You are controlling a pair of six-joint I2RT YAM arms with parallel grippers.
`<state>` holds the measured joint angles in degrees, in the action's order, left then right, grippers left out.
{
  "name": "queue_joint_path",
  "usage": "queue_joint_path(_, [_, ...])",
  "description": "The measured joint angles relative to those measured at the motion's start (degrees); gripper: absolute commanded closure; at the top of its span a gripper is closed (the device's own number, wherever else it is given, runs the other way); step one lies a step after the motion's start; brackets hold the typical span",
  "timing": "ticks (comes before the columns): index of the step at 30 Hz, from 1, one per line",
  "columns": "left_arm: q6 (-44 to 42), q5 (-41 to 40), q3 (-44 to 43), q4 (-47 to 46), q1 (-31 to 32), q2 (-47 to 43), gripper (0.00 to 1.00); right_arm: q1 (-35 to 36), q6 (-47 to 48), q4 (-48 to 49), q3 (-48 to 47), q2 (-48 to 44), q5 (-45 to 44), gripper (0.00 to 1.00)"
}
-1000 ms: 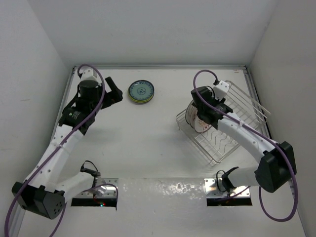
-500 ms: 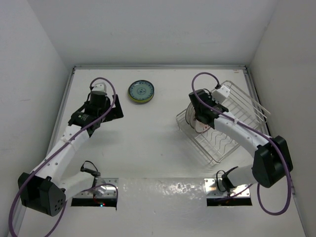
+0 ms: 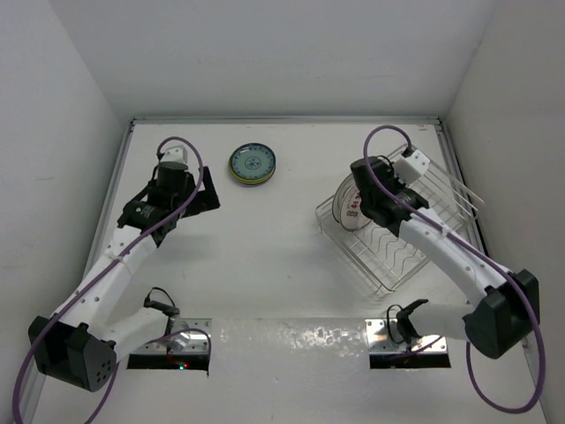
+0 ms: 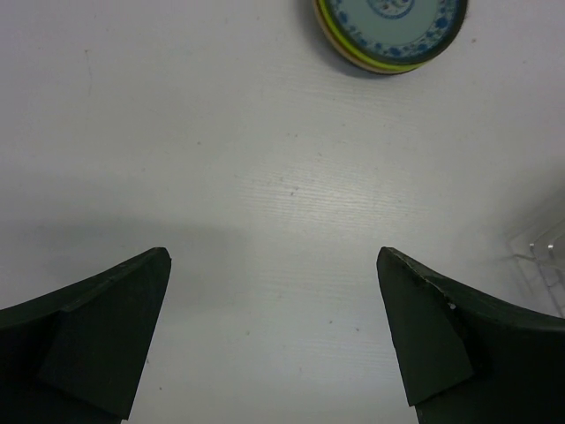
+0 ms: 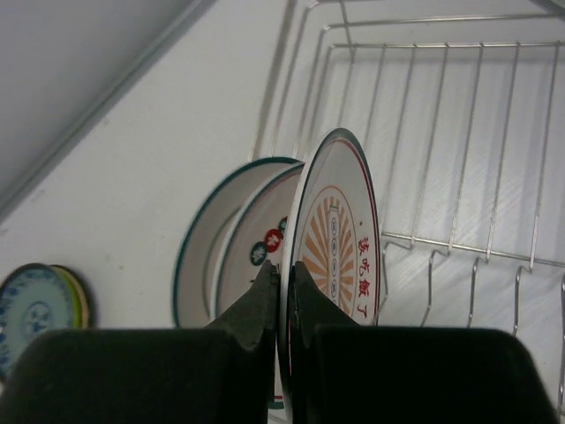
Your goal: Unload the plates from the dish rack
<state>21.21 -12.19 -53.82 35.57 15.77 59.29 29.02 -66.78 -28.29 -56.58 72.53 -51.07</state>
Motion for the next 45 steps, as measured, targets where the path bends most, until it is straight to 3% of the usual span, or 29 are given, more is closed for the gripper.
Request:
queue_joint_path(5, [3.26, 3.93, -3.45, 0.04, 0.00, -3.02, 0.00, 0.33, 11.85, 5.11, -2.14, -5.81, 5.07, 1.00])
queue_joint_path(12, [13.35, 22.36, -5.86, -8.70, 0.00, -5.99, 0.00, 9.68, 45.40, 7.10, -17.79, -4.42, 15.85, 1.00])
queue_joint_path(18, [26.18, 36.30, -0.76, -22.21, 0.00, -4.31, 0.00, 16.70, 70.69, -0.13, -24.46, -3.80, 35.41, 1.00])
queue_joint_path(23, [32.39, 40.65, 3.41, -26.43, -0.04, -1.90, 0.00, 25.77, 85.09, -6.10, -22.86, -0.98, 40.87, 1.00])
queue_joint_path(27, [31.28, 32.48, 3.08, -20.70, -0.13, -2.54, 0.00, 31.82, 91.56, -4.74, -16.94, 2.19, 43.23, 1.00])
queue_joint_path(33, [27.15, 7.32, -0.37, -7.58, -1.90, -5.09, 0.00, 37.42, 95.32, 2.91, -8.07, 8.33, 43.78, 1.00])
queue_joint_path(37, [23.96, -5.88, -2.51, -1.40, -3.34, -5.95, 0.00, 38.82, 95.25, 13.38, -0.66, 10.93, 43.21, 1.00])
queue_joint_path(45, [15.37, -13.35, -4.00, 1.18, -3.61, -6.05, 0.00, 39.10, 92.87, 32.83, 8.50, 19.08, 40.41, 0.93])
